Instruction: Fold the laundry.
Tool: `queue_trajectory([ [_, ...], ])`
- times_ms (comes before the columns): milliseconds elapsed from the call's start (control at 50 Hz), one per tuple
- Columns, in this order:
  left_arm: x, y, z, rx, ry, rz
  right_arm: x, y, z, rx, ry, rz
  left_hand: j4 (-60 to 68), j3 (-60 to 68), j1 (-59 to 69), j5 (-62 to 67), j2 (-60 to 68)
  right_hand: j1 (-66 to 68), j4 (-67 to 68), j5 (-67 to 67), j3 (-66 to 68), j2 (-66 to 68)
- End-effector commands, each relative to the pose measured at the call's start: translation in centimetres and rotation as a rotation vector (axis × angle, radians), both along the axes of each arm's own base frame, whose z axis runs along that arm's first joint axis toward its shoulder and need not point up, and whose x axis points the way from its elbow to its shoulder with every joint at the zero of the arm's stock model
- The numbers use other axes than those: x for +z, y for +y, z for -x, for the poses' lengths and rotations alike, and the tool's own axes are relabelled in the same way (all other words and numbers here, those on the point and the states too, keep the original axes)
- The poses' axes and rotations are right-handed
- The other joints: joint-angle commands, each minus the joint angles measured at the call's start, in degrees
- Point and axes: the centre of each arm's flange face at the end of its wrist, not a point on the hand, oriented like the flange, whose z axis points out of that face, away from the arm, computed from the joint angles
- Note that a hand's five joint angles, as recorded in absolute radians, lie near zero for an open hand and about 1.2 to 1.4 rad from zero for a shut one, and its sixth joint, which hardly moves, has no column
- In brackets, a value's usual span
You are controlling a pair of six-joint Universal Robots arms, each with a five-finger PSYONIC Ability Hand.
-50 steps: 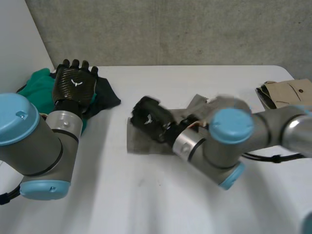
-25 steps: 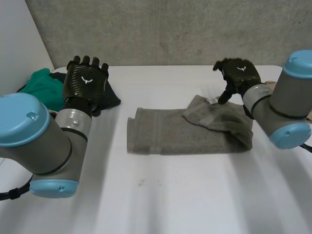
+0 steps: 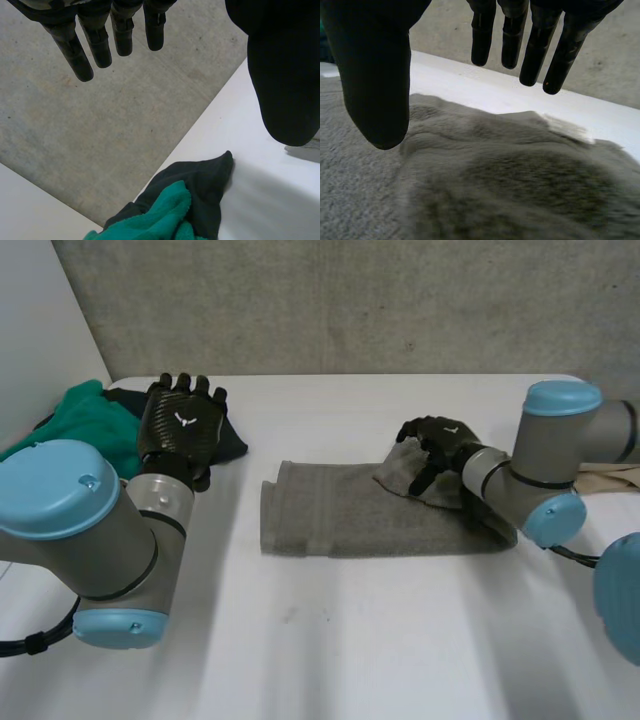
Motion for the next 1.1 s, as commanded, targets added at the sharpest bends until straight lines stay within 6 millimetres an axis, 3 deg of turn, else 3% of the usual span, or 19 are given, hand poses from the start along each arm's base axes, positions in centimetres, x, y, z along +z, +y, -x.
queue_trajectory([
  [20, -0.6, -0.1, 0.0, -0.001, -0.009, -0.014, -1.5, 0.6, -2.0, 0.036, 0.007, -0.019, -1.03, -1.45, -0.34, -2.13, -1.11, 10.7, 6.81, 7.62, 7.01, 7.91],
  [180, -0.9, -0.1, -0.1, 0.002, -0.013, -0.022, -3.0, -0.2, -2.4, 0.022, 0.013, -0.017, -1.03, -1.45, -0.34, -2.13, -1.11, 25.3, 21.42, 22.22, 21.61, 22.51],
  [220, -0.9, -0.1, -0.1, 0.002, -0.014, -0.024, -3.0, -0.4, -2.4, 0.02, 0.012, -0.012, -1.03, -1.45, -0.34, -2.13, -1.11, 38.21, 34.33, 35.13, 34.52, 35.42],
  [240, -0.9, -0.1, -0.1, 0.002, -0.014, -0.024, -2.9, -0.5, -2.5, 0.02, 0.009, -0.004, -1.03, -1.45, -0.34, -2.13, -1.11, 58.21, 54.33, 55.13, 54.52, 55.42],
  [300, -0.9, -0.1, -0.1, 0.002, -0.014, -0.024, -2.3, -0.6, -2.7, 0.022, 0.003, 0.012, -1.03, -1.45, -0.34, -2.13, -1.11, 58.42, 54.53, 55.33, 54.73, 55.62],
  [380, -0.8, -0.1, -0.1, -0.002, -0.014, -0.021, 0.2, 0.3, -4.3, 0.064, -0.023, 0.071, -1.03, -1.45, -0.34, -2.13, -1.11, 58.42, 54.53, 55.33, 54.73, 55.62],
  [460, -0.2, -0.3, -0.4, 0.013, -0.007, -0.009, 4.0, 3.0, -7.6, 0.161, -0.07, 0.164, -1.03, -1.45, -0.34, -2.13, -1.11, 58.42, 54.53, 55.33, 54.73, 55.62],
  [520, 0.1, -0.6, -0.8, 0.027, -0.001, -0.004, 4.8, 4.8, -9.6, 0.227, -0.097, 0.204, -1.03, -1.45, -0.34, -2.13, -1.11, 58.42, 54.53, 55.33, 54.73, 55.62],
  [580, 1.0, -0.7, -1.5, 0.045, 0.009, 0.014, 4.0, 9.4, -12.9, 0.391, -0.11, 0.199, -1.03, -1.45, -0.34, -2.13, -1.11, 58.42, 54.53, 55.33, 54.73, 55.62],
  [640, 0.9, -0.6, -1.8, 0.053, 0.006, 0.008, 2.3, 13.0, -14.4, 0.508, -0.091, 0.169, -1.03, -1.45, -0.34, -2.13, -1.11, 58.42, 54.53, 55.33, 54.73, 55.62],
  [700, 0.6, -0.5, -1.9, 0.053, 0.001, 0.0, 0.8, 14.8, -14.9, 0.552, -0.05, 0.173, -1.03, -1.45, -0.34, -2.13, -1.11, 58.42, 54.53, 55.33, 54.73, 55.62],
  [760, 0.5, -0.4, -1.8, 0.048, -0.002, -0.003, -0.3, 15.2, -14.5, 0.539, 0.018, 0.196, -1.2, -1.61, -0.51, -2.29, -1.28, 52.81, 48.93, 49.73, 49.12, 50.02],
  [780, 0.4, -0.4, -1.7, 0.047, -0.002, -0.004, -0.3, 15.1, -14.3, 0.529, 0.033, 0.204, -1.2, -1.62, -0.51, -2.3, -1.28, 35.6, 31.72, 32.52, 31.91, 32.81],
  [800, 0.4, -0.4, -1.6, 0.041, -0.002, -0.002, 0.1, 15.0, -14.1, 0.5, 0.056, 0.229, -1.2, -1.62, -0.51, -2.3, -1.28, 0.79, -3.09, -2.29, -2.9, -2.0],
  [820, 0.5, -0.5, -1.5, 0.039, 0.0, 0.002, 0.6, 14.9, -14.0, 0.485, 0.063, 0.244, -1.37, -1.78, -0.67, -2.46, -1.44, -11.54, -15.43, -14.63, -15.23, -14.34],
  [920, 2.0, -0.8, -0.5, 0.016, 0.025, 0.049, 4.5, 14.0, -12.2, 0.394, 0.059, 0.289, -1.37, -1.78, -0.68, -2.46, -1.45, -11.58, -15.47, -14.67, -15.27, -14.38],
  [980, 2.5, -0.5, 1.4, -0.049, 0.044, 0.072, 7.1, 12.8, -9.5, 0.329, 0.059, 0.299, -1.37, -1.78, -0.68, -2.46, -1.45, -11.58, -15.47, -14.67, -15.27, -14.38],
  [1040, 2.6, 0.1, 3.7, -0.127, 0.064, 0.078, 8.1, 11.9, -6.5, 0.256, 0.081, 0.28, -1.37, -1.78, -0.68, -2.46, -1.45, -11.58, -15.47, -14.67, -15.27, -14.38],
  [1100, 1.6, 0.3, 5.6, -0.201, 0.074, 0.059, 7.2, 11.1, -3.2, 0.188, 0.127, 0.224, -1.37, -1.78, -0.68, -2.46, -1.45, -11.58, -15.47, -14.67, -15.27, -14.38],
])
